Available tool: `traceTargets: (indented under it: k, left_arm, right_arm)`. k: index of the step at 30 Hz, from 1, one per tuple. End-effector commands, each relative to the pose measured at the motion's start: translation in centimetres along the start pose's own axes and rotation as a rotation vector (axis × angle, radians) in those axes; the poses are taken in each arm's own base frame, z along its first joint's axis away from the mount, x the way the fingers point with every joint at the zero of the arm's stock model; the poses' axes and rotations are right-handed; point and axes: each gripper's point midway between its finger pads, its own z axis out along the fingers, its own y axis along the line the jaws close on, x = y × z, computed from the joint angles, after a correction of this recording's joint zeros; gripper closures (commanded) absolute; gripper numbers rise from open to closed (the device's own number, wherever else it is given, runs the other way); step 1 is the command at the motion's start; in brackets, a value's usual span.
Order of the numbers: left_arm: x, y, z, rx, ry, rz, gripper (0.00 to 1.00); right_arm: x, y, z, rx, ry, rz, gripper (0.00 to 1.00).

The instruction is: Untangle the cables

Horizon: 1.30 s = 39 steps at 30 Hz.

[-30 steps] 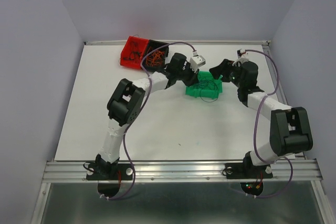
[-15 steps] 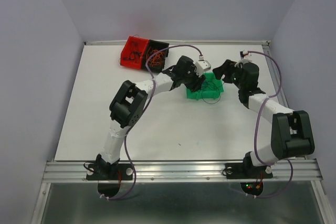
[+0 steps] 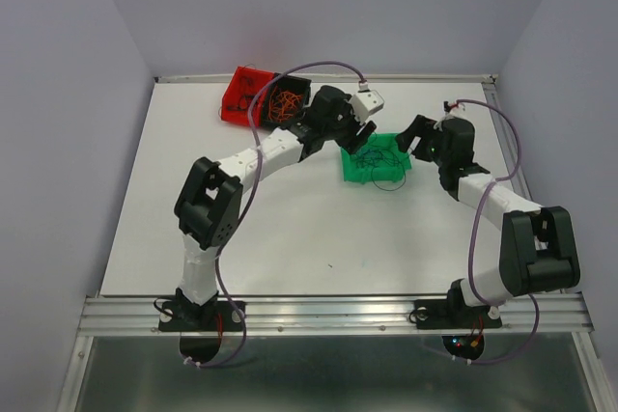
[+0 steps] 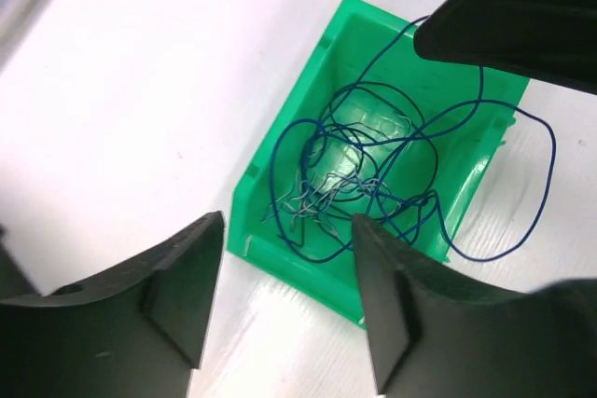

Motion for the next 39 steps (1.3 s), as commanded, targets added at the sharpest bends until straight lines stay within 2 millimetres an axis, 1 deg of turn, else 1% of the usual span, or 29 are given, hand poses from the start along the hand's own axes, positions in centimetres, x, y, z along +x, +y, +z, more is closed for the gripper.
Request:
traceTargets:
  k: [1, 2, 4, 6, 7, 8, 9, 11, 12, 13, 14, 15, 17, 18, 20, 21, 22, 23, 24, 25, 26, 27, 28, 29, 30, 31, 33, 37, 39]
  left_arm:
    - [-4.1, 0.6, -4.1, -0.065, -0.089, 0.062, 0.21]
    - [-3.5, 0.5, -4.3, -0.063, -0.071, 0.062, 0.21]
    - [-4.2, 0.9, -5.5, -0.095, -0.080, 0.073, 0.21]
    - [-3.4, 1.3, -6.4, -0.133, -0.050, 0.078, 0.21]
    - [-4.5, 1.7, -8.1, -0.164, -0.077, 0.090, 0.21]
    - [-3.8, 2.0, -8.7, -0.191, -0.080, 0.101, 0.20]
    - [-5.3, 2.8, -11.1, -0.256, -0.126, 0.108, 0.15]
    - [-5.8, 3.6, -13.6, -0.327, -0.177, 0.097, 0.01]
    - [-4.2, 4.7, -14.6, -0.396, -0.175, 0.083, 0.01]
    - [-5.5, 4.9, -17.5, -0.438, -0.239, 0.084, 0.01]
    - [-3.5, 5.4, -18.2, -0.468, -0.231, 0.073, 0.01]
    - [-4.5, 5.6, -21.2, -0.502, -0.294, 0.070, 0.01]
    - [-3.6, 6.3, -23.9, -0.541, -0.340, 0.049, 0.01]
    - [-2.4, 7.2, -26.5, -0.587, -0.381, 0.010, 0.01]
    - [-0.9, 8.4, -29.4, -0.687, -0.436, -0.034, 0.01]
    - [1.6, 8.9, -30.0, -0.756, -0.435, -0.068, 0.01]
    - [2.3, 9.7, -33.0, -0.874, -0.478, -0.110, 0.01]
    - [2.7, 9.7, -34.3, -0.916, -0.523, -0.120, 0.01]
    - [5.9, 9.5, -34.2, -0.953, -0.489, -0.141, 0.01]
    - [5.7, 9.0, -36.2, -0.986, -0.551, -0.127, 0.01]
    - [6.2, 8.7, -36.9, -1.005, -0.578, -0.128, 0.01]
    - [7.7, 8.3, -37.0, -1.020, -0.582, -0.135, 0.01]
    - [7.5, 7.9, -39.0, -1.059, -0.652, -0.157, 0.01]
    - [7.6, 7.7, -39.7, -1.076, -0.688, -0.164, 0.01]
    - [8.8, 7.4, -39.6, -1.081, -0.688, -0.167, 0.01]
    - [8.6, 6.9, -40.6, -1.087, -0.738, -0.162, 0.01]
    - [9.2, 6.2, -40.1, -1.059, -0.742, -0.134, 0.01]
    - [8.8, 5.5, -41.1, -1.049, -0.785, -0.111, 0.01]
    - [8.8, 5.4, -40.9, -1.039, -0.785, -0.104, 0.01]
  right_arm:
    - [-0.7, -1.0, -0.7, 0.071, -0.037, 0.020, 0.17]
    - [-0.6, -1.2, -0.7, 0.079, -0.038, 0.022, 0.17]
    - [-0.6, -1.6, -0.7, 0.099, -0.042, 0.029, 0.16]
    - [-0.6, -1.3, -0.9, 0.083, -0.045, 0.022, 0.16]
    - [-0.9, -0.9, -1.2, 0.060, -0.056, 0.012, 0.16]
    - [-1.1, -0.4, -2.0, 0.034, -0.078, -0.002, 0.14]
    - [-1.5, -0.1, -2.4, 0.016, -0.108, -0.006, 0.11]
    - [-2.4, 0.0, -3.6, 0.022, -0.167, 0.016, 0.07]
    - [-2.7, -0.2, -4.8, 0.027, -0.212, 0.018, 0.03]
    - [-2.9, 0.0, -5.4, 0.015, -0.230, 0.013, 0.03]
    - [-2.8, 0.2, -5.9, 0.002, -0.241, 0.005, 0.03]
    - [-3.0, 0.4, -6.9, -0.009, -0.268, 0.007, 0.03]
    - [-2.9, 0.6, -7.8, -0.023, -0.286, 0.013, 0.03]
    - [-2.8, 0.9, -8.7, -0.042, -0.304, 0.008, 0.03]
    - [-2.9, 1.1, -9.5, -0.054, -0.328, 0.004, 0.03]
    - [-3.0, 1.1, -9.8, -0.057, -0.337, 0.005, 0.03]
    - [-3.3, 1.3, -10.4, -0.066, -0.356, 0.007, 0.03]
    - [-3.2, 1.3, -10.6, -0.068, -0.359, 0.009, 0.03]
    - [-3.2, 1.5, -10.8, -0.076, -0.360, 0.011, 0.03]
    - [-3.2, 1.6, -11.2, -0.083, -0.372, 0.011, 0.03]
    - [-3.2, 1.6, -11.4, -0.083, -0.377, 0.010, 0.03]
    - [-3.2, 1.5, -11.5, -0.082, -0.381, 0.013, 0.03]
    - [-3.1, 1.5, -11.6, -0.082, -0.381, 0.013, 0.03]
    - [-2.8, 1.2, -11.6, -0.076, -0.379, 0.014, 0.03]
    - [-2.7, 1.2, -11.7, -0.075, -0.378, 0.016, 0.03]
    - [-2.6, 1.0, -11.7, -0.069, -0.380, 0.018, 0.03]
    - [-2.4, 0.8, -11.7, -0.061, -0.379, 0.019, 0.03]
    - [-2.2, 0.6, -11.6, -0.053, -0.375, 0.033, 0.04]
    - [-2.2, 0.6, -11.5, -0.051, -0.373, 0.030, 0.04]
